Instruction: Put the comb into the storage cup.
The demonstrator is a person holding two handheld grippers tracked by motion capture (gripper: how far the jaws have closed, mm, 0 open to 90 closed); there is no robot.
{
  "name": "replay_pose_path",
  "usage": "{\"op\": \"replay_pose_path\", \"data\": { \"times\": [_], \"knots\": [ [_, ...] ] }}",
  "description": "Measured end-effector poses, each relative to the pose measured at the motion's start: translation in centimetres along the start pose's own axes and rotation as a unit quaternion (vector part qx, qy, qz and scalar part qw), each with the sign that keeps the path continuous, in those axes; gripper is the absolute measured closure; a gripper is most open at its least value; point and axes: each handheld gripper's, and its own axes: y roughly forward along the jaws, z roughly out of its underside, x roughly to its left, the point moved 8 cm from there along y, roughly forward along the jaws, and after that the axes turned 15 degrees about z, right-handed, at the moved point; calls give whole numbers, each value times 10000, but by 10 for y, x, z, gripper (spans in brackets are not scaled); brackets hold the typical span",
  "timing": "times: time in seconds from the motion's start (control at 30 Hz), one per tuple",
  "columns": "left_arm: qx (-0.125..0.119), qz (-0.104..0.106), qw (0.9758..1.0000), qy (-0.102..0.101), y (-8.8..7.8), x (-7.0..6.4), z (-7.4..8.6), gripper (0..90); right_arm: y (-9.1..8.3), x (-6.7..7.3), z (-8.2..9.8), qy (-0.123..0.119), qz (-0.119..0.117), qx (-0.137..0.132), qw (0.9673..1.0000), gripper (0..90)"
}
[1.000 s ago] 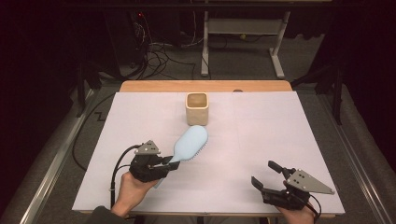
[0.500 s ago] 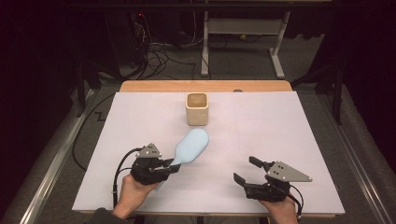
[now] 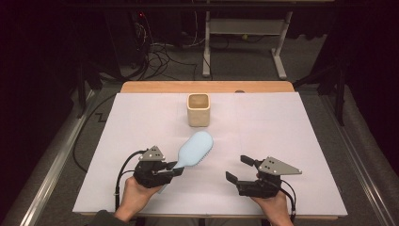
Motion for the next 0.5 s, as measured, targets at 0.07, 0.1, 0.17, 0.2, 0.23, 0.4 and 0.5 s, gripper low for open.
{"op": "replay_pose_path", "data": {
  "times": [0.07,0.1,0.17,0.2,0.23,0.4,0.5],
  "knots": [
    [4,3,10000,19,1,-1,0,696,4,2,0,13,-48,68,10000,196],
    [11,7,10000,25,1,-1,0,695,6,4,-1,19,-78,99,9999,196],
    [7,7,10000,33,1,-2,0,696,10,6,-1,17,-121,154,9998,199],
    [8,14,10000,32,1,-2,0,696,12,7,-2,27,-145,172,9997,201],
    [12,16,10000,31,2,-2,0,695,14,8,-2,42,-170,200,9996,202],
    [29,32,10000,57,4,-4,0,696,23,14,-4,115,-302,324,9990,205],
    [10,6,9999,112,4,-5,0,696,28,16,-6,170,-341,358,9986,205]
  ]
}}
